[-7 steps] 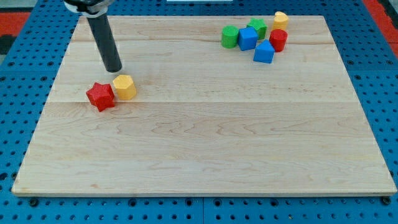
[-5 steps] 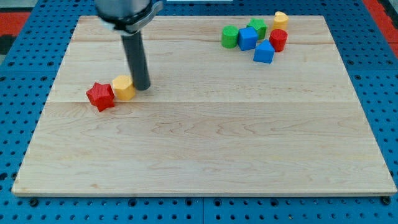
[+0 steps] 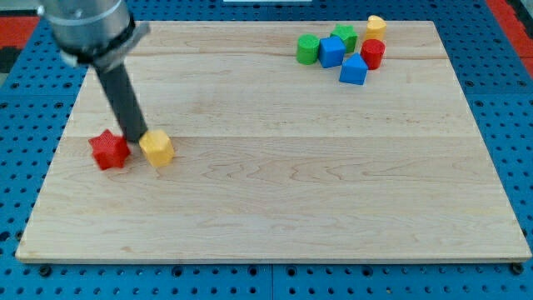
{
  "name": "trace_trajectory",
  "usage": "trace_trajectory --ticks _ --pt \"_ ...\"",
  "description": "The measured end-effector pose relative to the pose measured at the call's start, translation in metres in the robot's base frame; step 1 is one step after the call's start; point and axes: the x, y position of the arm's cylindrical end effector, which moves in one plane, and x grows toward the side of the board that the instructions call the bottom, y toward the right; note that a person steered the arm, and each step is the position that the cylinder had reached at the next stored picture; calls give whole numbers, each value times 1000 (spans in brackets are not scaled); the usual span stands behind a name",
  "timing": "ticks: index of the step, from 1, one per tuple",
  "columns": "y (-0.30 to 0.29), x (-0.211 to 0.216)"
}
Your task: Separate the yellow hexagon from the red star
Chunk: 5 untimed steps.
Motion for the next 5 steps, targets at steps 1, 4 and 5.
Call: trace_trajectory --ticks 1,4,5 --pt "30 24" --pt "137 62" --pt "156 46"
